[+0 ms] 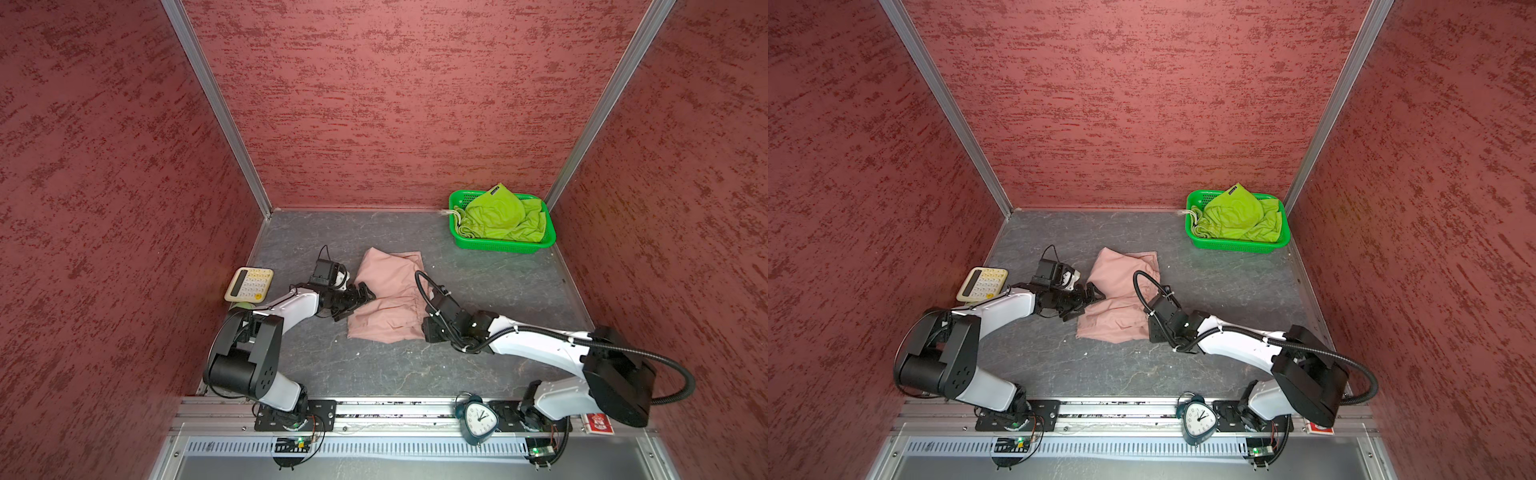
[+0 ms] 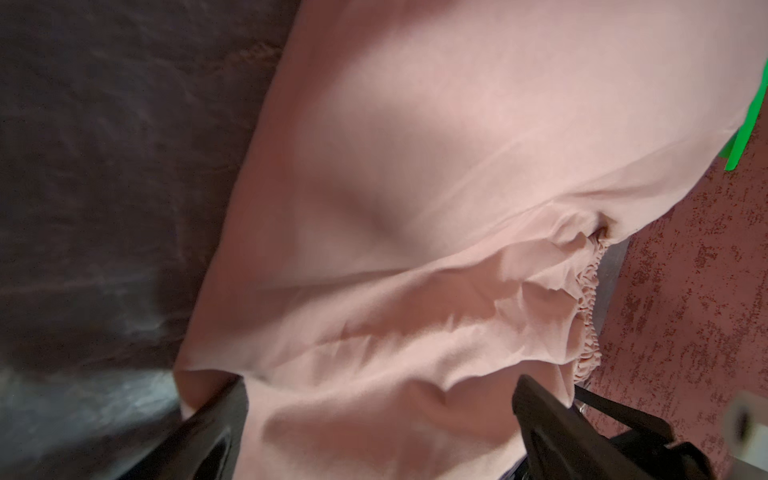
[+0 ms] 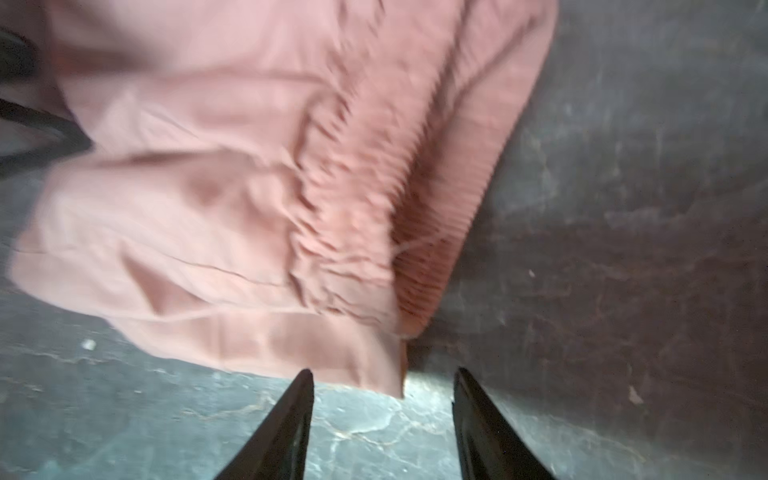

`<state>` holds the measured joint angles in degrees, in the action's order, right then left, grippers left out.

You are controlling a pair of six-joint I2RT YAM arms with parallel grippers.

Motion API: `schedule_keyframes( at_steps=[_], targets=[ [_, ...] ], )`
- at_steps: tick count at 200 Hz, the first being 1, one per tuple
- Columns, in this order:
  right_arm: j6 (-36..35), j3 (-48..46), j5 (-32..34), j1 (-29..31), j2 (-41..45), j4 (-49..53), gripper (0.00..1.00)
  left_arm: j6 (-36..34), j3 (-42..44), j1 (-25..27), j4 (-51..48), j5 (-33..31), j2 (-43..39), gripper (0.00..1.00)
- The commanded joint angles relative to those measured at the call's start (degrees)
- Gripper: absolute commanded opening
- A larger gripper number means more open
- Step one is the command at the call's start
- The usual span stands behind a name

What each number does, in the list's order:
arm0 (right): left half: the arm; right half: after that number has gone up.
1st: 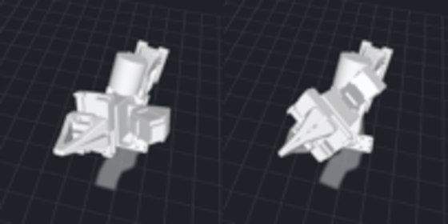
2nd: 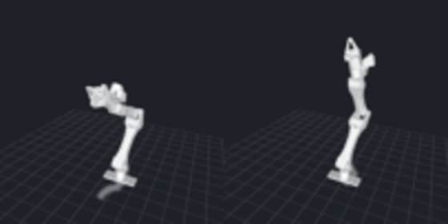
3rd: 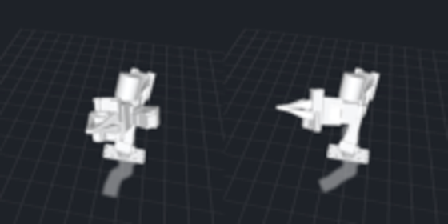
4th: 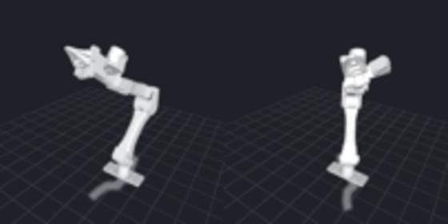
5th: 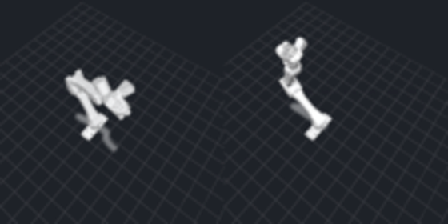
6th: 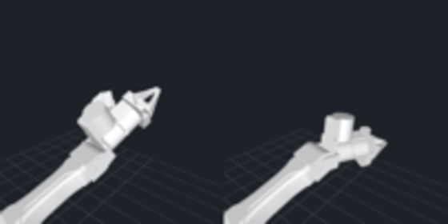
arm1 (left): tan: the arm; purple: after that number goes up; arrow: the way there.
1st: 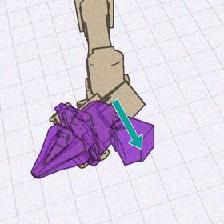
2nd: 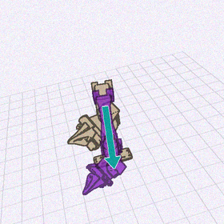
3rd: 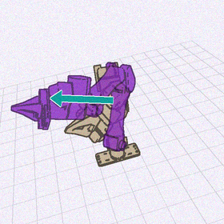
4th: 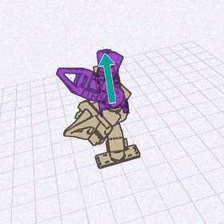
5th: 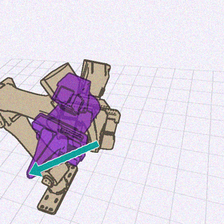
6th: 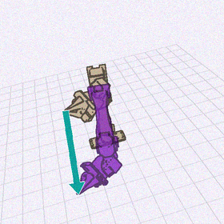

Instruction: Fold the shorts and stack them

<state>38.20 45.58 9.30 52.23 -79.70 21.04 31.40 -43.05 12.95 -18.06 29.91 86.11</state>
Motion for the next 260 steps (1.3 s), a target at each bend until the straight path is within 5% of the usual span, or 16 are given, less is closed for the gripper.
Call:
schedule_keyframes(
  at_steps=[1,38,76,148,191,215,260],
  targets=[
    [-4.37,5.19,4.43,-0.66,1.57,3.04,0.46,-2.47,-4.69,0.90,-3.13,0.80,-4.40,0.99],
    [-8.99,8.36,-0.89,-5.44,-1.69,-7.68,0.36,-9.25,-15.59,3.76,-5.18,-1.18,-0.88,0.99],
    [-8.67,9.27,-7.11,-9.80,-10.20,-15.80,0.27,-8.24,-23.07,4.63,1.64,2.31,10.53,1.00],
    [-4.69,4.72,-12.53,-12.53,-18.92,-14.47,0.22,-8.05,-29.11,1.78,-1.95,-4.57,25.85,0.99],
    [-8.93,4.93,-13.11,-12.37,-15.07,-13.16,0.37,-9.92,-29.51,-1.05,-1.36,0.17,24.85,0.99],
    [-13.26,7.58,-12.72,-11.50,-9.96,-10.57,0.56,-12.65,-31.40,-1.13,-3.29,0.58,17.85,0.99],
    [-18.91,12.14,-7.45,-5.85,-8.71,0.48,0.68,-15.88,-31.61,-3.27,-10.39,-5.24,1.01,0.99]
  ],
)
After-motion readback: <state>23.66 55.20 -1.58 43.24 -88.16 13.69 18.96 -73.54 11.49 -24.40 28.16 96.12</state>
